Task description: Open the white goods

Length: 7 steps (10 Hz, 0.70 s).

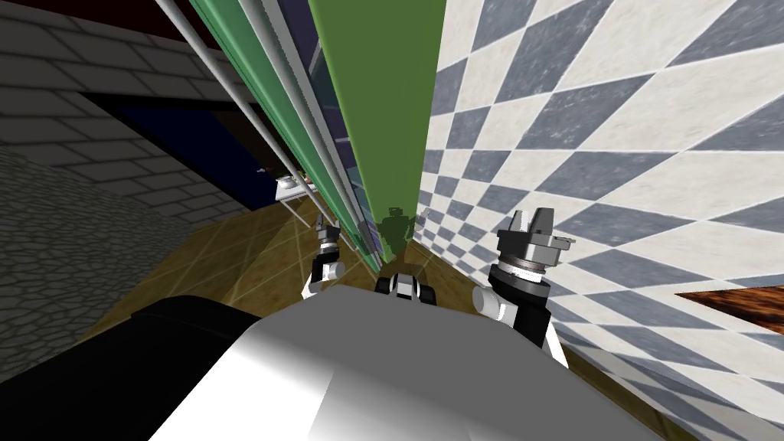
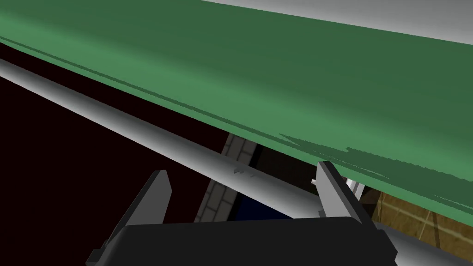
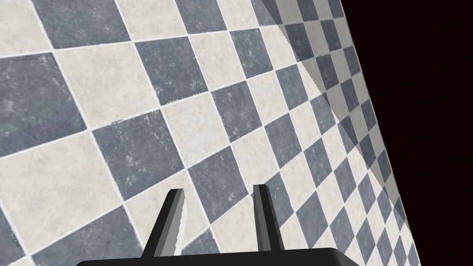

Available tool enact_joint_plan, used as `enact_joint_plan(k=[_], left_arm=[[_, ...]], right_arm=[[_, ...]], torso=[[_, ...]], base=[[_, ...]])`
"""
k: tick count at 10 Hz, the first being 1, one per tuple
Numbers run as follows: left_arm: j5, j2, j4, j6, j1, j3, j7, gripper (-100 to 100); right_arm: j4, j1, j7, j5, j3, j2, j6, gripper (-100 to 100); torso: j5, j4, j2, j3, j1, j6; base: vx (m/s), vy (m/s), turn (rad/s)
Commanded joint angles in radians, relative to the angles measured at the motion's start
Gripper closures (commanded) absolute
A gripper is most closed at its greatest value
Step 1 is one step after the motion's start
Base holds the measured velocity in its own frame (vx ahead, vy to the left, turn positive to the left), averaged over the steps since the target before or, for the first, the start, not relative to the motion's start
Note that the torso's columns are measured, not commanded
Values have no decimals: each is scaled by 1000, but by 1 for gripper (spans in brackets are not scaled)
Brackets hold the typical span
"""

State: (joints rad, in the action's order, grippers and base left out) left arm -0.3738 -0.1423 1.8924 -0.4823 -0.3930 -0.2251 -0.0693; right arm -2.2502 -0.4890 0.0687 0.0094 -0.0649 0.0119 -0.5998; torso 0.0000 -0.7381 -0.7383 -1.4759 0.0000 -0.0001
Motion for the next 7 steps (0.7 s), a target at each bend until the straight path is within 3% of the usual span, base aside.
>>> enact_joint_plan(k=[1,4,7], left_arm=[[-27,36,-28,4,6,-17,-15,-100],[-49,110,-54,6,14,-31,-26,-100],[-59,185,-65,7,17,-37,-30,-100]], right_arm=[[0,0,0,0,0,0,0,0],[0,0,0,0,0,0,0,0],[0,0,0,0,0,0,0,0]], torso=[[1,1,2,-1,1,2],[1,1,2,-1,2,1],[4,2,2,-1,7,0]], base=[[125,-106,61],[120,-90,47],[52,-55,20]])
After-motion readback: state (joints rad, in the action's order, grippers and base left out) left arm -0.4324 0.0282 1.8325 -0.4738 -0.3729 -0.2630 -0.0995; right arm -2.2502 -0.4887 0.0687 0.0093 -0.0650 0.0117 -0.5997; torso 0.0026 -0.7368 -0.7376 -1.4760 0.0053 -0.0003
